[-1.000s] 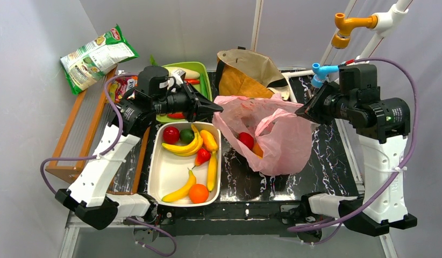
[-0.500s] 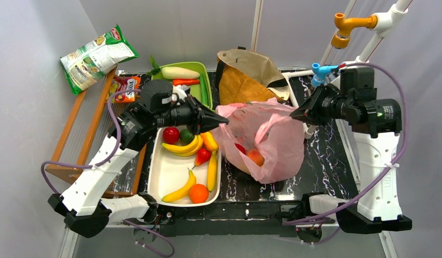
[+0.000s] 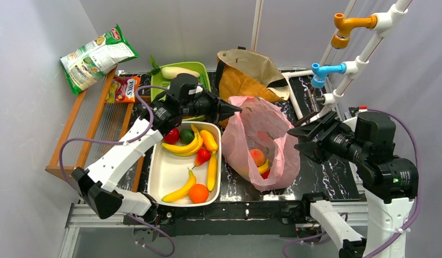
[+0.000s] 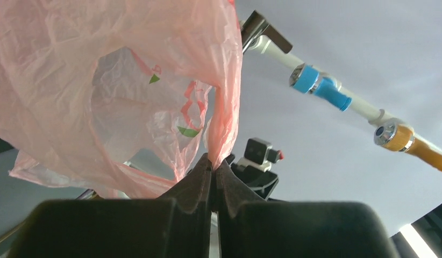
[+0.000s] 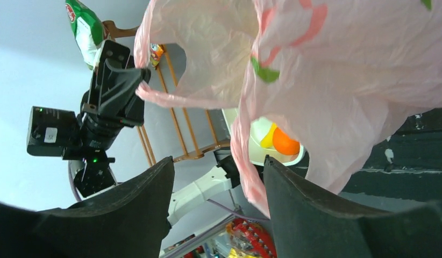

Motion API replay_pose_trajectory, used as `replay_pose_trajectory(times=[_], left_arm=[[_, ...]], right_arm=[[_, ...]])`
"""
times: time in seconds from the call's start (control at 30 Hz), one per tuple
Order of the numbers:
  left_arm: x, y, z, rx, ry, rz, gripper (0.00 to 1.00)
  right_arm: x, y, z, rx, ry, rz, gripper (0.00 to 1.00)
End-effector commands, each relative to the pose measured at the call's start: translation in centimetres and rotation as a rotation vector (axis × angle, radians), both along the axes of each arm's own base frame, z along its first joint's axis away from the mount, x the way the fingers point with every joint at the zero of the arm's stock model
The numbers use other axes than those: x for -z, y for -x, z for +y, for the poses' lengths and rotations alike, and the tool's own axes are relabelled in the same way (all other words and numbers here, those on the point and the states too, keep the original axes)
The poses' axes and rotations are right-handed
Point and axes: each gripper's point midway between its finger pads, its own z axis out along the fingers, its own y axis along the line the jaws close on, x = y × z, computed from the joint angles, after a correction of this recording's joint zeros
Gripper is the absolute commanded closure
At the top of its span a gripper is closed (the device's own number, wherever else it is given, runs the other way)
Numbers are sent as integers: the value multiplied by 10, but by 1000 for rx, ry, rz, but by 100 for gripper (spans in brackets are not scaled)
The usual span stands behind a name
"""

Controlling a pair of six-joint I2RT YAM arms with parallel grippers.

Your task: Place the food into the grocery bag and tie it

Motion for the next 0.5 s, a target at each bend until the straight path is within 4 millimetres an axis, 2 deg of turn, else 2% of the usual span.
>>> replay_pose_trajectory(times=[0.0, 0.27, 0.3, 0.4, 0.47], left_arm=[[-29, -20, -13, -29, 58, -64, 100], [-25, -37, -25, -47, 64, -52, 100], [-22, -38, -25, -48, 62, -46, 100], [-16, -45, -29, -66, 70, -27, 100], [-15, -49, -30, -76, 71, -24, 100]], right_arm=[[-3, -7, 3, 59, -80, 34, 30], [17, -5, 15, -29, -68, 55, 30], [18, -6, 21, -65, -72, 38, 30], [35, -7, 57, -244, -29, -20, 31], [45, -2, 63, -289, 29, -14, 35]])
